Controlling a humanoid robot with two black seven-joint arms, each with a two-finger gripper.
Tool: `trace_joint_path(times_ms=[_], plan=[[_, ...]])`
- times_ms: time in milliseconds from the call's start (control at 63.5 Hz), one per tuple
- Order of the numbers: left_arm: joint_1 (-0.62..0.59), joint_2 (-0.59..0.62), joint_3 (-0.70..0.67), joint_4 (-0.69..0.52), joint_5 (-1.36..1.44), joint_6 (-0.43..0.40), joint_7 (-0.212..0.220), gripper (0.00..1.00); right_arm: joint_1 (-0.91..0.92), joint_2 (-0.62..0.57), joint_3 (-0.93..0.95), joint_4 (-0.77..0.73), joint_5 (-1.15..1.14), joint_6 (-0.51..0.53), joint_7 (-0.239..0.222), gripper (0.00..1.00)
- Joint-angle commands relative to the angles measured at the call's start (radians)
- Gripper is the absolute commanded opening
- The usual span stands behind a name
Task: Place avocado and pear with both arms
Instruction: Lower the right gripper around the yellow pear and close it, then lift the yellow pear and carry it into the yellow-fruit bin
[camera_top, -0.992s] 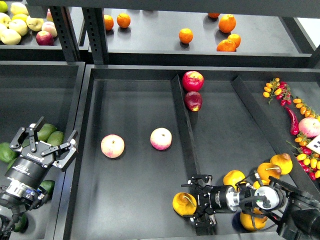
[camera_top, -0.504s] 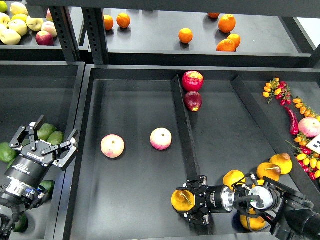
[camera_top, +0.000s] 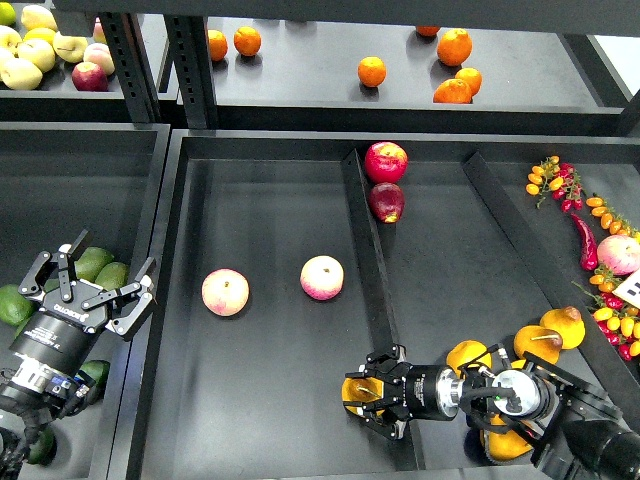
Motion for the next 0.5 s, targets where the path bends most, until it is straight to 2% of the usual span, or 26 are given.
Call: trace_joint_path(times_ms=[0, 488], plan=[[0.000, 0.000, 0.000, 0.000, 0.000, 0.000, 0.000, 0.99, -0.001, 0.002, 0.021, 0.002, 0.003, 0.002, 0.000, 0.27], [0.000, 0.000, 0.001, 0.000, 0.000, 0.000, 0.000, 0.99, 0.010, 0.000, 0.111, 0.028, 0.003, 0.002, 0.000, 0.25]])
